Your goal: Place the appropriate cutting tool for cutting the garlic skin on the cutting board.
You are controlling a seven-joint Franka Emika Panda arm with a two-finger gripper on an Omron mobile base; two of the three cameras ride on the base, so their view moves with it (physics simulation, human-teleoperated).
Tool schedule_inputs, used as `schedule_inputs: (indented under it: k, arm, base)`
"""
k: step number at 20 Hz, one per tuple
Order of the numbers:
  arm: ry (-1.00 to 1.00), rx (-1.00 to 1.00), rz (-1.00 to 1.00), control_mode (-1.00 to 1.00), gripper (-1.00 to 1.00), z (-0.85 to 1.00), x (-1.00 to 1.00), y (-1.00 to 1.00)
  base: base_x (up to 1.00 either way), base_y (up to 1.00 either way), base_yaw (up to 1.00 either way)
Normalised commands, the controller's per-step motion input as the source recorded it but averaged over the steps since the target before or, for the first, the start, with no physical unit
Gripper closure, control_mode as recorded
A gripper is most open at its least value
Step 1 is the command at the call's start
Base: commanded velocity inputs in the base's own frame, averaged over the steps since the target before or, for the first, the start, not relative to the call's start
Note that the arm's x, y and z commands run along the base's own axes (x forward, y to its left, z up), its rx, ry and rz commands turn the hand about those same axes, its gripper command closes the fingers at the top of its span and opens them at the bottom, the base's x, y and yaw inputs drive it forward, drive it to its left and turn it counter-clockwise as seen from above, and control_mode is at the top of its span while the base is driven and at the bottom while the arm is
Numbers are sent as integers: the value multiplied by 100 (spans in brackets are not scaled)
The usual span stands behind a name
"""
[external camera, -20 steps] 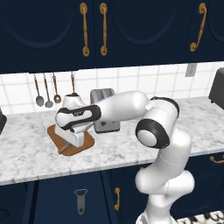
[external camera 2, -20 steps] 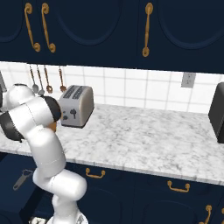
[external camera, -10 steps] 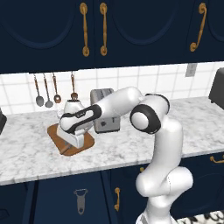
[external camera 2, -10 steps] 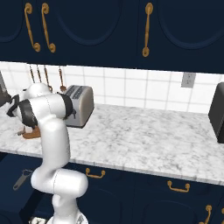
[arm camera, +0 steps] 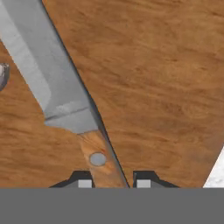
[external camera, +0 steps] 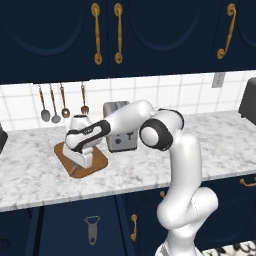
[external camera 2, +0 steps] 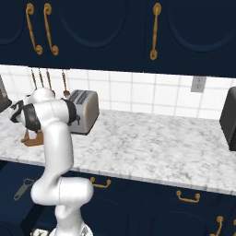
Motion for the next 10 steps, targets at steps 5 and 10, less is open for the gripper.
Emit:
schedule_inputs:
  k: [5, 10]
  arm:
    - [-4, 0, 0, -100, -100, 2, -30, -14]
    - [-8, 0, -1, -100, -100, 56, -72, -20]
  base:
    - [0, 0, 0]
    - [0, 0, 0]
